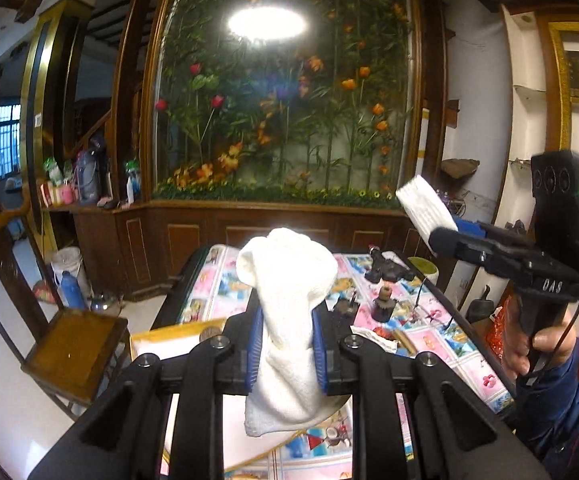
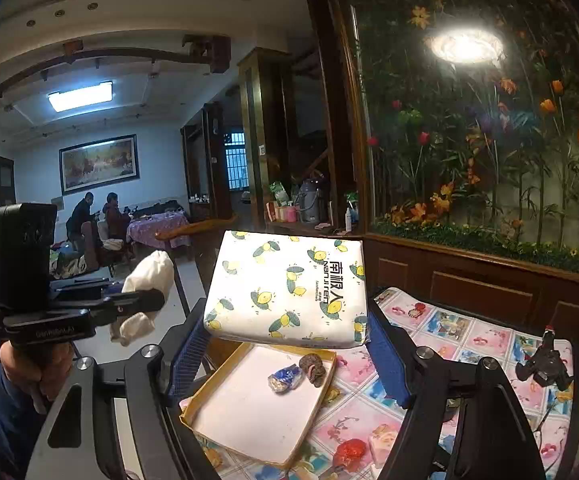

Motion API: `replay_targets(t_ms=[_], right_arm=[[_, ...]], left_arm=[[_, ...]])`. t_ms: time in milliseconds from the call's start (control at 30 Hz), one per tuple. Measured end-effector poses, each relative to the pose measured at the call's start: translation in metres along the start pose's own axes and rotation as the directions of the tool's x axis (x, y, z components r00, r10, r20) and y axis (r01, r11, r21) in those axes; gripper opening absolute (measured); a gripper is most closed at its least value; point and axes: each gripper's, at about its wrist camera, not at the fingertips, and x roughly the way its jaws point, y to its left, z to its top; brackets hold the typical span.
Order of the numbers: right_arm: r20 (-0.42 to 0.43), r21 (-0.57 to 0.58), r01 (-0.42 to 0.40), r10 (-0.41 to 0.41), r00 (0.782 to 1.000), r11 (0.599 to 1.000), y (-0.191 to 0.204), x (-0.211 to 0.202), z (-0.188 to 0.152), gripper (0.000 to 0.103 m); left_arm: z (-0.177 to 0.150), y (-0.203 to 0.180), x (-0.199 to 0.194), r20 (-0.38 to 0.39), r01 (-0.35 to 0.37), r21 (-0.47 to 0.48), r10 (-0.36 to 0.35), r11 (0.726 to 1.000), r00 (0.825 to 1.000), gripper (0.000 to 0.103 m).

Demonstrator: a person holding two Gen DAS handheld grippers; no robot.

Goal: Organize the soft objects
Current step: 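Carry the cloth in the left tool while the right tool carries the tissue pack over the tray, then open the left tool to drop the cloth while the right tool drops the tissue pack into the tray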

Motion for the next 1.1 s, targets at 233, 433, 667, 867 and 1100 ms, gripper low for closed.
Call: replay_targets(t_ms=[233, 433, 667, 867, 1100], right_arm=[[0.006, 0.003, -0.011, 0.011, 1.000, 1.000, 0.006, -0.023, -0.003, 0.078], [-0.140, 0.036, -0.052, 0.056, 0.989, 0.998, 0.009, 0.026, -0.045, 0.078], [-0.359, 0.084, -0.045, 0.072, 0.931, 0.995, -0.004, 0.132, -0.109, 0.078], [-0.520, 0.098, -0.013, 0.062, 0.852, 0.995, -0.011, 0.230, -0.157, 0.078], [-0.652, 0.050, 0.022, 0.016, 0.758, 0.998, -0.012, 0.332, -0.205, 0.078]], left_arm=[[0.021, -0.012, -0.022, 0.027, 0.002, 0.029, -0.002, 1.000, 1.000, 0.020], [0.000, 0.003, 0.004, -0.068, 0.010, -0.020, -0.012, 1.000, 0.998, 0.020], [-0.050, 0.068, 0.087, -0.262, -0.031, -0.157, -0.011, 0.987, 0.965, 0.020], [-0.098, 0.149, 0.178, -0.428, -0.164, -0.279, 0.030, 0.946, 0.903, 0.020], [-0.132, 0.211, 0.265, -0.563, -0.301, -0.304, 0.084, 0.904, 0.822, 0.020]])
